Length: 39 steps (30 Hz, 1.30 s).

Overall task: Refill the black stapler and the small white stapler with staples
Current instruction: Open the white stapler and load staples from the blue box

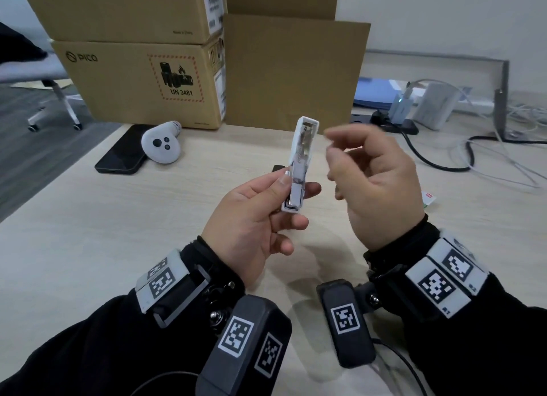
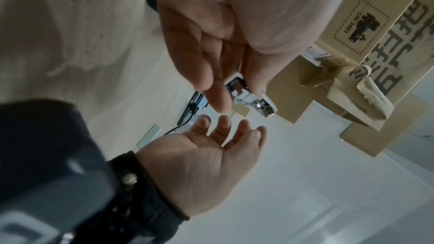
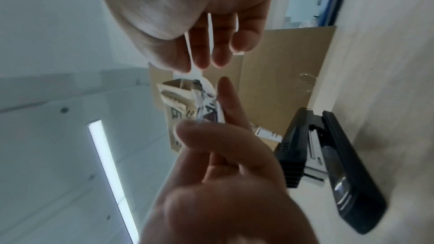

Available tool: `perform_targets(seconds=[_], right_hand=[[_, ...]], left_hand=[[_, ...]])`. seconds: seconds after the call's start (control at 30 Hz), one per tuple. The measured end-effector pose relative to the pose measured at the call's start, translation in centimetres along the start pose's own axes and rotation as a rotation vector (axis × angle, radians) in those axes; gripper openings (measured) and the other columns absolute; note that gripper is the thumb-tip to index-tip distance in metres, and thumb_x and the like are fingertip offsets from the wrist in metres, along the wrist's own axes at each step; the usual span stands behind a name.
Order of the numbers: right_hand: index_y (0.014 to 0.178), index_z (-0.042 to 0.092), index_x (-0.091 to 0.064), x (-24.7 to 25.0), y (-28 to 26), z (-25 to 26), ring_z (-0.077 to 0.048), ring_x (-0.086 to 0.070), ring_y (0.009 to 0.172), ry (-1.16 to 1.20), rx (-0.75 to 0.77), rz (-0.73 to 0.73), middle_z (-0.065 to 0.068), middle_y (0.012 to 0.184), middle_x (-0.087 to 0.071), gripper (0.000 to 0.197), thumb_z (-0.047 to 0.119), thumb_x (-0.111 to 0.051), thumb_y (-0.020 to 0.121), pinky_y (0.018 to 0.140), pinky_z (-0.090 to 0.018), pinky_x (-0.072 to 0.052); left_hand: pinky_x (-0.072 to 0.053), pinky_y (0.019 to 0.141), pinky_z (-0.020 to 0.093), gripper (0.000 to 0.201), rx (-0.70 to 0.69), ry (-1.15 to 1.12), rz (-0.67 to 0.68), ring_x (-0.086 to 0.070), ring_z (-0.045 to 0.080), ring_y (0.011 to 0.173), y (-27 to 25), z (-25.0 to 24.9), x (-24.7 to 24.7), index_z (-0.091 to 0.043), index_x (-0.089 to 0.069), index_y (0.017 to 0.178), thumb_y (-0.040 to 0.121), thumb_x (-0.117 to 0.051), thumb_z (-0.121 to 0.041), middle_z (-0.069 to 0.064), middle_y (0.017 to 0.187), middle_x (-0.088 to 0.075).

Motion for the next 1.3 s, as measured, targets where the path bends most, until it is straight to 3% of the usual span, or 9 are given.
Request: perform_targets(seconds=[0.1, 0.17, 0.37, 0.5, 0.6, 0.73, 1.03, 1.17, 1.3], right_hand=[[0.113, 0.026, -0.069, 0.1, 0.4, -1.8, -0.018, -0.063, 0.072, 0.178, -0.270, -0.010, 0.000, 0.097, -0.070, 0.025, 0.034, -0.053, 0.096, 0.054, -0.032, -0.049], [0.102, 0.025, -0.074, -0.1, 0.4, -2.2, -0.018, -0.063, 0.073, 0.274, -0.335, 0.033, 0.001, 0.089, -0.072, 0.033, 0.043, -0.047, 0.097, 0.054, -0.032, -0.047], [0.089, 0.014, -0.076, -0.1, 0.3, -1.2, -0.017, -0.066, 0.073, 0.273, -0.121, 0.172, -0.004, 0.085, -0.074, 0.010, 0.022, -0.071, 0.086, 0.057, -0.030, -0.050], [0.087, 0.019, -0.073, -1.3, -0.5, -0.6, -0.019, -0.067, 0.091, 0.010, 0.038, 0.342, 0.004, 0.104, -0.071, 0.014, 0.011, -0.080, 0.077, 0.071, -0.033, -0.053], [0.089, 0.023, -0.069, -1.7, -0.7, -0.5, -0.013, -0.064, 0.104, -0.044, 0.046, 0.423, 0.005, 0.116, -0.068, 0.023, 0.008, -0.081, 0.076, 0.077, -0.024, -0.048], [0.094, 0.024, -0.062, -1.8, -0.8, -1.1, -0.010, -0.064, 0.112, -0.053, -0.040, 0.458, 0.013, 0.121, -0.068, 0.032, 0.010, -0.081, 0.073, 0.081, -0.023, -0.046], [0.095, 0.023, -0.059, -2.0, -0.7, -0.6, -0.015, -0.061, 0.111, -0.176, 0.076, 0.509, 0.005, 0.124, -0.062, 0.036, 0.007, -0.083, 0.074, 0.084, -0.026, -0.052], [0.095, 0.018, -0.059, -2.0, -0.6, -0.6, -0.019, -0.063, 0.103, -0.157, 0.090, 0.482, 0.000, 0.114, -0.065, 0.031, 0.008, -0.082, 0.076, 0.083, -0.033, -0.056], [0.092, 0.027, -0.059, -1.0, -0.2, -2.6, -0.015, -0.069, 0.095, -0.041, -0.106, 0.343, 0.002, 0.107, -0.069, 0.030, 0.020, -0.082, 0.073, 0.084, -0.043, -0.057]], left_hand=[[-0.042, 0.034, 0.020, 0.038, 0.020, 0.033, 0.038, -0.059, 0.011, 0.050, -0.2, 0.3, -0.4, -0.012, -0.071, 0.116, 0.083, -0.064, -0.029, 0.010, 0.102, -0.077], [-0.044, 0.035, 0.020, 0.039, 0.029, 0.066, 0.056, -0.060, 0.012, 0.050, -0.2, 0.5, -0.5, -0.011, -0.071, 0.117, 0.082, -0.065, -0.027, 0.011, 0.100, -0.077], [-0.054, 0.043, 0.025, 0.035, 0.030, 0.065, 0.007, -0.072, 0.018, 0.064, 0.0, 0.4, -0.1, -0.009, -0.070, 0.116, 0.097, -0.054, -0.033, 0.014, 0.108, -0.077], [-0.055, 0.048, 0.028, 0.063, 0.076, 0.064, 0.027, -0.076, 0.021, 0.078, 0.1, 0.1, -0.2, -0.009, -0.068, 0.120, 0.086, -0.049, -0.058, 0.008, 0.103, -0.077], [-0.058, 0.053, 0.029, 0.040, 0.005, 0.098, 0.028, -0.072, 0.014, 0.069, 0.0, 0.1, -0.2, -0.010, -0.071, 0.113, 0.085, -0.068, -0.038, 0.010, 0.104, -0.073], [-0.059, 0.059, 0.029, 0.024, -0.024, 0.126, 0.005, -0.069, 0.011, 0.068, 0.1, 0.2, 0.3, -0.009, -0.072, 0.116, 0.095, -0.062, -0.016, 0.011, 0.111, -0.075], [-0.060, 0.065, 0.033, 0.028, -0.109, 0.200, 0.031, -0.075, 0.025, 0.088, 0.0, -0.1, 0.1, -0.018, -0.066, 0.125, 0.100, -0.055, -0.012, 0.015, 0.113, -0.076], [-0.059, 0.057, 0.032, 0.039, -0.130, 0.263, 0.019, -0.075, 0.020, 0.076, 0.0, -0.3, 0.2, -0.028, -0.064, 0.128, 0.090, -0.066, -0.028, 0.019, 0.113, -0.074], [-0.052, 0.041, 0.028, 0.052, -0.126, 0.331, -0.121, -0.076, 0.022, 0.067, 0.0, -1.0, 0.7, -0.026, -0.059, 0.130, 0.085, -0.065, -0.049, 0.007, 0.107, -0.077]])
Point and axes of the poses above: each hand's wrist, its own y-axis towards the middle knuckle, its own x-axis out of the back of the hand, z = x × y, the point moved 5 cm from there along y, towards the middle knuckle
